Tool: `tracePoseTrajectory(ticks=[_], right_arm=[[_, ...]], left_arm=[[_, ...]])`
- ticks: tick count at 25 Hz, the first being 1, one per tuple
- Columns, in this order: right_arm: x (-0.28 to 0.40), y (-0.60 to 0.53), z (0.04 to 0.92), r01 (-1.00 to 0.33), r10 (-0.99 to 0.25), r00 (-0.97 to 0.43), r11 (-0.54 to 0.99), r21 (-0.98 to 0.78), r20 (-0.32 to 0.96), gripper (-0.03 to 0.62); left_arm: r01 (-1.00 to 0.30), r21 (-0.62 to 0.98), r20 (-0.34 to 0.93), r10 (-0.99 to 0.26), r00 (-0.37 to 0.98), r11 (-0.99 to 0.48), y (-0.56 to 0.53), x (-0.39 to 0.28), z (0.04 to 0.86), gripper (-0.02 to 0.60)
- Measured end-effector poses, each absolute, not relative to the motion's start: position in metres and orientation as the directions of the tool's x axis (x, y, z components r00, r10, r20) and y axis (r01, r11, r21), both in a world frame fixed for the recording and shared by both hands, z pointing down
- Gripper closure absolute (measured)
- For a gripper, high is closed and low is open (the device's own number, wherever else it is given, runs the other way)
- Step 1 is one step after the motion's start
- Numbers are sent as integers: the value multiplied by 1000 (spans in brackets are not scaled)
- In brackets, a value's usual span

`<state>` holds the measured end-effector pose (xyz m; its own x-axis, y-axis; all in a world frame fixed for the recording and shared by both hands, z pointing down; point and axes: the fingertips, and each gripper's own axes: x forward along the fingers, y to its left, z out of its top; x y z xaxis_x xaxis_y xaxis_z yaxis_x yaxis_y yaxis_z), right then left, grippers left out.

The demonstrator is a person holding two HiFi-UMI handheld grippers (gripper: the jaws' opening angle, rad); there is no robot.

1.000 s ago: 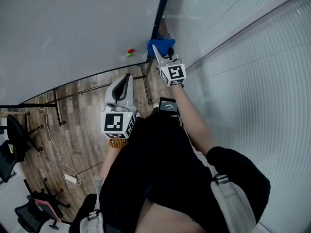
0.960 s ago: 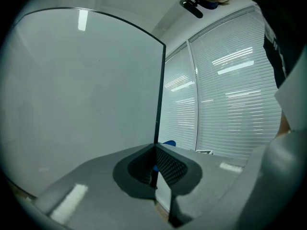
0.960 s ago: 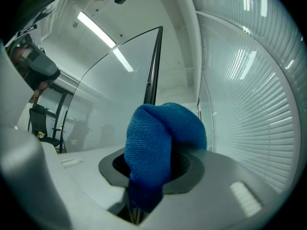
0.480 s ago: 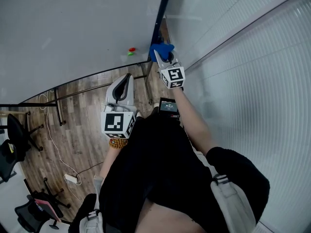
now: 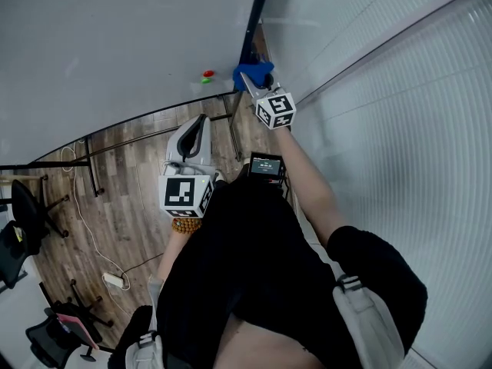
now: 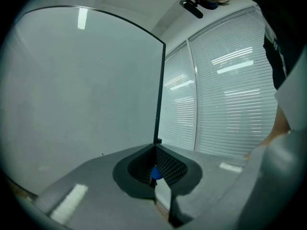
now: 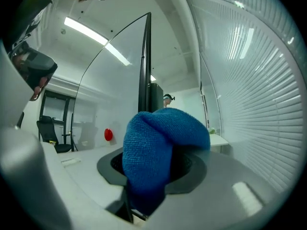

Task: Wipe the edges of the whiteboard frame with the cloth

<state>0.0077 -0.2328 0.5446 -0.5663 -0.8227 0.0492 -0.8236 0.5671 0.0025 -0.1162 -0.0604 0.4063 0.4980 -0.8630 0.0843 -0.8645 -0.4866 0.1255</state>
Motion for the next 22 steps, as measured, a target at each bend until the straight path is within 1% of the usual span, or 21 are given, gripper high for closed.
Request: tracePoseTrajectory(ticks=[10,22], right_arm=[[11,-233,576,-823,-816,-567,568,-28,116,431],[11,-232,615,-825,-796,-555,564,-39,243,428]], left_arm=[[-869,120,88,-867,491,-480,-63,-120,407,580],[-872,118,88,-869,487,-476,-62,-124,408,580]])
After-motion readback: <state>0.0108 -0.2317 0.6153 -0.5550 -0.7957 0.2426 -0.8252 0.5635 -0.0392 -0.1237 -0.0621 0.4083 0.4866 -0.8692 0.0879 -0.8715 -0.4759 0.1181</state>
